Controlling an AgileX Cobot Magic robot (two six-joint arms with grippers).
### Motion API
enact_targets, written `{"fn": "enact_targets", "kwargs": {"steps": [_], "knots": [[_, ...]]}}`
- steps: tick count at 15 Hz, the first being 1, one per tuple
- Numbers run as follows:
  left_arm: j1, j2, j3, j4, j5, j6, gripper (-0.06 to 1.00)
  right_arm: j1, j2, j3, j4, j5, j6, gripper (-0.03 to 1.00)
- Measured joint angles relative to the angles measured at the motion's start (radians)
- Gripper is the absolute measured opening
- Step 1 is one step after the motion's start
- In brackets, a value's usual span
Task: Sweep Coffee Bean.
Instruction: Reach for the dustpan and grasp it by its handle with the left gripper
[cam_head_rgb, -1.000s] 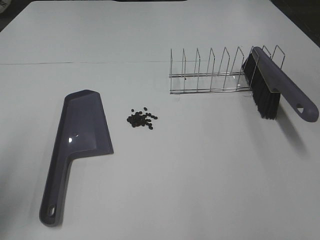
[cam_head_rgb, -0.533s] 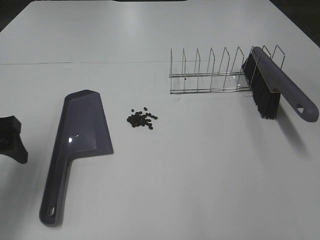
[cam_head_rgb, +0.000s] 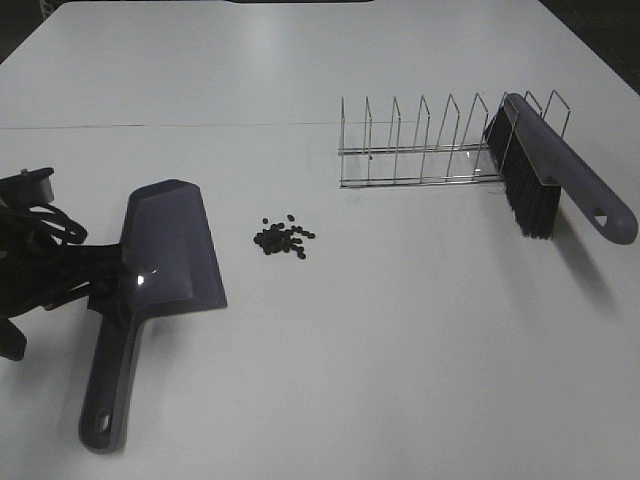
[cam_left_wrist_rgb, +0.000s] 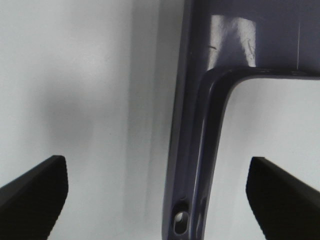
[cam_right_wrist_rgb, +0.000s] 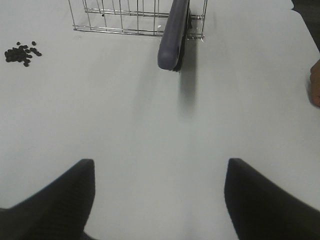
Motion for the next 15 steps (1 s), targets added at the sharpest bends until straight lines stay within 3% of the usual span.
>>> {"fn": "enact_targets", "kwargs": {"steps": [15], "knots": [[0.000, 0.192, -0.098, -0.024, -0.006, 0.001, 0.86, 0.000, 0.000, 0.000, 0.000, 0.000, 0.000, 0.63]]}}
